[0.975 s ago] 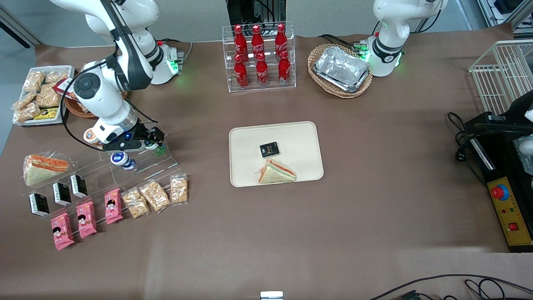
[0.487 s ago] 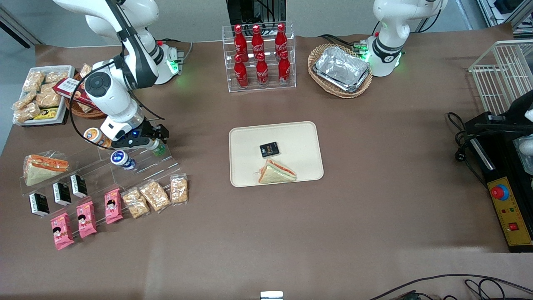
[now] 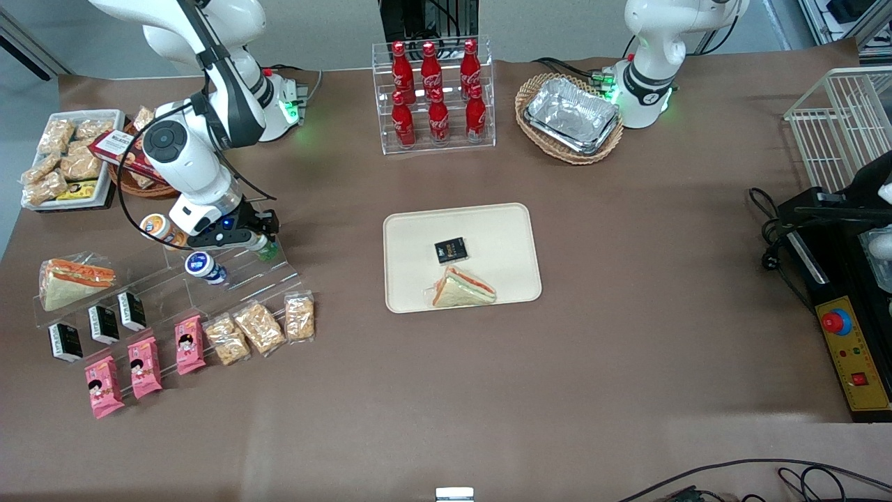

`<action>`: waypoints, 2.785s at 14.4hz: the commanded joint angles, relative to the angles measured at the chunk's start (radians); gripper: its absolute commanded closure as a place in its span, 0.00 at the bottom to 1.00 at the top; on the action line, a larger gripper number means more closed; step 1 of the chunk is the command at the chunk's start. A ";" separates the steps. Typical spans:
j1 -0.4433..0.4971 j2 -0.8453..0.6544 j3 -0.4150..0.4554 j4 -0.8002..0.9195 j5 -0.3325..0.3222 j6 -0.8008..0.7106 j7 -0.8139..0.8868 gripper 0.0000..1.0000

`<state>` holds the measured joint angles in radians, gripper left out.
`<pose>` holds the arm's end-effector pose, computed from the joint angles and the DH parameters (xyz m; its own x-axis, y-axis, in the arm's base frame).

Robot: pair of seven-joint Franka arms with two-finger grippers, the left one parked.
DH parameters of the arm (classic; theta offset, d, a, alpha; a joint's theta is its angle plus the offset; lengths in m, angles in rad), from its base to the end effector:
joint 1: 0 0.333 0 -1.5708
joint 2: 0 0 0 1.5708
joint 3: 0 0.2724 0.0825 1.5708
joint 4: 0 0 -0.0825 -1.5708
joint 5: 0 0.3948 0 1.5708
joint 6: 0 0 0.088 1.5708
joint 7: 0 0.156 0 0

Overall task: Place green gum on tray
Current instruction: 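Lower the right gripper and close it on the green gum bottle, then lift the green gum bottle up off the rack, then carry the green gum bottle over the cream tray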

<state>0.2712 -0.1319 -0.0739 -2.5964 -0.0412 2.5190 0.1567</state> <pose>0.4450 0.0897 0.2067 0.9957 0.0738 0.0559 0.0735 -0.9973 0.0075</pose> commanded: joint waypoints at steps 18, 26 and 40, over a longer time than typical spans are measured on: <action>-0.006 0.141 -0.013 0.860 0.064 -0.882 -0.104 0.57; 0.037 0.141 -0.007 0.929 0.153 -0.910 0.022 0.57; 0.394 0.190 -0.009 0.595 0.250 -0.421 0.746 0.55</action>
<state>0.5819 0.0631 -0.0728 -1.8640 0.1945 1.9101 0.7769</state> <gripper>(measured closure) 0.414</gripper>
